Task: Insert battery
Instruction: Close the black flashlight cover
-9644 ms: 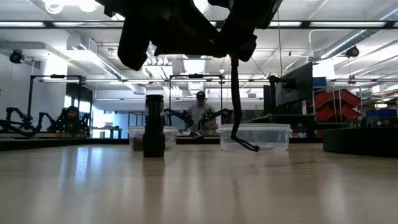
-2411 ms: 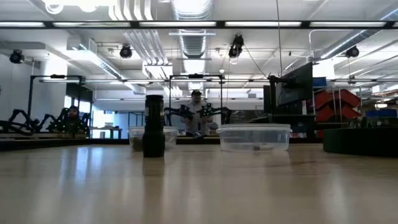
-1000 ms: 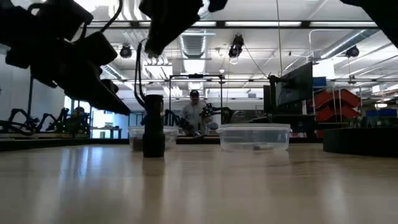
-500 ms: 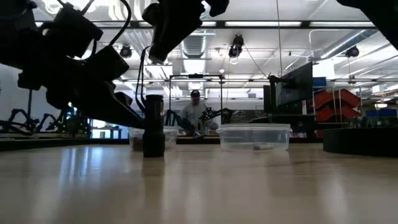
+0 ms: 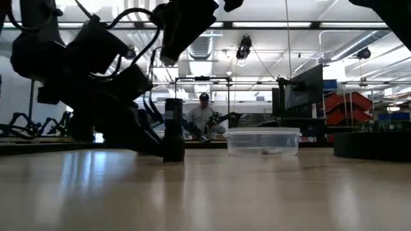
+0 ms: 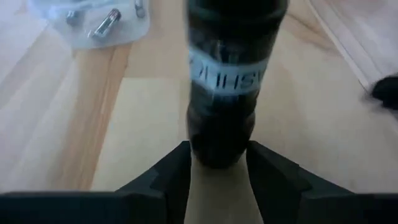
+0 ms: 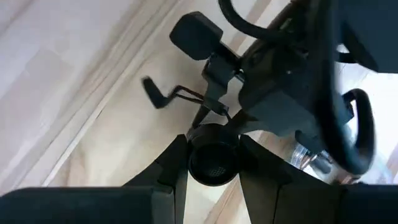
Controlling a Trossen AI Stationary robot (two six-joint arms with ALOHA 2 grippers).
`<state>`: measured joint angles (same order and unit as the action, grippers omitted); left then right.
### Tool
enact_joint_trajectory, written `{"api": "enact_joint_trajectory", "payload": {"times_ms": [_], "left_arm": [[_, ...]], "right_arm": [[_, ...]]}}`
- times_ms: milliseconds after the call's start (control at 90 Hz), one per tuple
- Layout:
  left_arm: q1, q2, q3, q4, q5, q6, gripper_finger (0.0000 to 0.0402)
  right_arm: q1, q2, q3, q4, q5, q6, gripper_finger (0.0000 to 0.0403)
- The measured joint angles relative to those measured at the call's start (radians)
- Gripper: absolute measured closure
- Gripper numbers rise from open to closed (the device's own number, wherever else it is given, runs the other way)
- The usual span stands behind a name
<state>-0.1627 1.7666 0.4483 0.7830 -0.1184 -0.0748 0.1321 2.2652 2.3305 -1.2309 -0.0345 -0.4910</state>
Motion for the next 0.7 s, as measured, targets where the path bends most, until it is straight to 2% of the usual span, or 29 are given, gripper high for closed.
{"api": "enact_joint_trajectory", "payload": {"times_ms": [278, 700], "left_arm": [[0.000, 0.074, 0.107, -0.001, 0.000, 0.055, 0.0284], [0.001, 0.069, 0.112, -0.041, -0.003, 0.059, 0.0277]], "right_arm": [[-0.015, -0.001, -0.017, -0.053, 0.000, 0.040, 0.0315], [-0.024, -0.001, -0.052, -0.103, -0.023, 0.054, 0.0315]]}}
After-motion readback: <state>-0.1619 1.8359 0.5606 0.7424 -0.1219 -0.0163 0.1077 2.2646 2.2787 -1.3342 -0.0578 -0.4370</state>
